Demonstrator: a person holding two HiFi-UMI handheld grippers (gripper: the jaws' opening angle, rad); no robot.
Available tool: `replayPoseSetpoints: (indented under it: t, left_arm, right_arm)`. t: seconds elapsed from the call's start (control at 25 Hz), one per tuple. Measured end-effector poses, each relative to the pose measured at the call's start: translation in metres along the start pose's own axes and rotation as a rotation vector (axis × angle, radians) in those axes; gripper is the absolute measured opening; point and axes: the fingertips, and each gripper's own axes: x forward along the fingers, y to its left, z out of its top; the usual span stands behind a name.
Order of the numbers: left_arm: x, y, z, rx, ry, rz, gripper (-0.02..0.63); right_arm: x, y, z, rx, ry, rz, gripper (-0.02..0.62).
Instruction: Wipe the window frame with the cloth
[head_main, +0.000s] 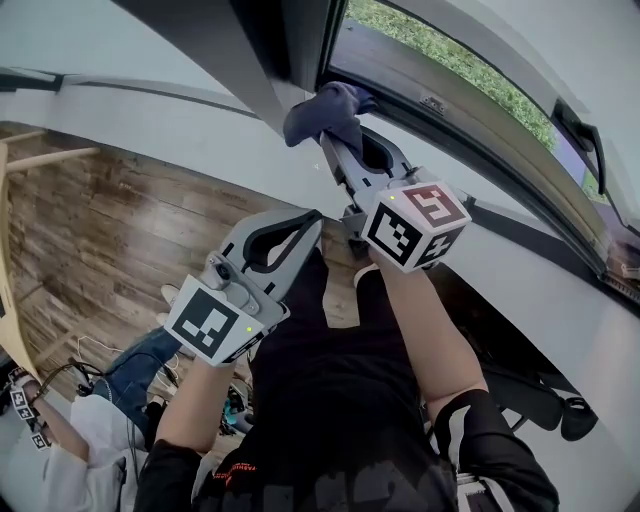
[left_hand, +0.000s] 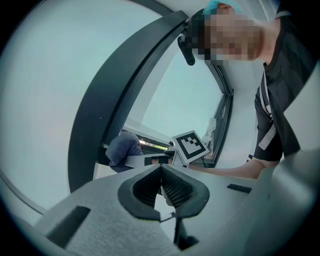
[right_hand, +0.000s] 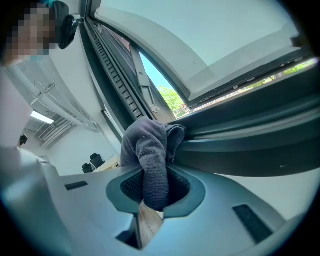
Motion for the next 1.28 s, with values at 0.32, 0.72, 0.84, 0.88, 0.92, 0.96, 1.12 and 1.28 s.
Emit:
replayPoseSetpoints:
  t: [0.32,0.72,0.84,0.88,0.92,0.96,1.12,1.28]
  left_arm:
    - [0.022,-0.022,0.0,0.019,0.017,-0.04,0.018]
    - [0.051,-0.05,0.008,0.037,-0.017,-0.105,0.018]
    - [0.056,-0.056,0.002,0.05,0.036,-0.112,0.018]
    - [0.058,-0.058,0.001,0.054,0.044,-0.116,0.018]
    - [0.061,-0.061,0.001,0.051,0.051,-0.121,0.018]
    - [0.064,-0.064,0.0,0.042,0.064,-0.125,0.018]
    - [0.073,-0.075,-0.003,0.018,0.104,-0.139,0.018]
    - [0.079,-0.083,-0.002,0.029,0.108,-0.153,0.018]
  right_arm:
    - [-0.027,-0.018,0.001,0.009,-0.014,-0.03,0.057]
    - [-0.062,-0.041,0.001,0.019,-0.026,-0.07,0.055]
    - [-0.073,-0.048,0.002,0.024,-0.033,-0.084,0.055]
    - [-0.077,-0.05,0.002,0.027,-0.035,-0.088,0.056]
    - [-0.08,-0.052,0.003,0.029,-0.037,-0.093,0.057]
    - [-0.084,-0.054,0.003,0.032,-0.04,-0.096,0.056]
    - [-0.096,-0.063,0.004,0.037,-0.049,-0.111,0.056]
    - [-0.108,-0.069,0.004,0.045,-0.056,-0.126,0.055]
